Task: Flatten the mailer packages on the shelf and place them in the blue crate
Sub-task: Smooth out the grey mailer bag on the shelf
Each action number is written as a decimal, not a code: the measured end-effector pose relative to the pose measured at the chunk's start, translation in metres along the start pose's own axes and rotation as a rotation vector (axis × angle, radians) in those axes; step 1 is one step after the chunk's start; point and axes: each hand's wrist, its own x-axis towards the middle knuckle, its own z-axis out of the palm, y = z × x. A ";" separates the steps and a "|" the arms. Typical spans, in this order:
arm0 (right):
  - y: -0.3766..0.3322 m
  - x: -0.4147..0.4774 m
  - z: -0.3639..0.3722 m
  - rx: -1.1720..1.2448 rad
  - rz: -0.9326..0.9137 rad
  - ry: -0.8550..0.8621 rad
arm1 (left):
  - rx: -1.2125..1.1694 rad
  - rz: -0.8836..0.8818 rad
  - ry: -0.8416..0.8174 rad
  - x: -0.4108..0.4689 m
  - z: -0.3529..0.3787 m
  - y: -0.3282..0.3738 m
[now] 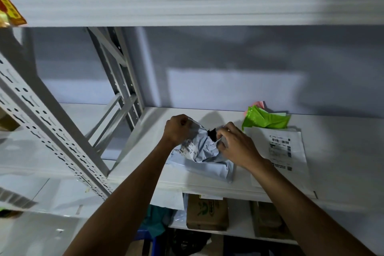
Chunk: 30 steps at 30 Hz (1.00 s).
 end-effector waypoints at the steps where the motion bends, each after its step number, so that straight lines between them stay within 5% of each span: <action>1: 0.003 -0.001 0.000 -0.019 0.002 -0.004 | -0.010 0.005 0.007 0.000 0.000 0.000; 14: 0.058 0.000 -0.021 0.256 0.322 -0.016 | -0.430 -0.125 0.053 0.002 -0.022 -0.025; 25: 0.045 0.029 -0.011 0.811 0.621 0.145 | -0.411 -0.235 0.180 0.000 -0.011 -0.031; 30: 0.031 0.019 0.008 0.469 0.646 0.228 | -0.116 -0.153 0.223 -0.027 0.012 -0.042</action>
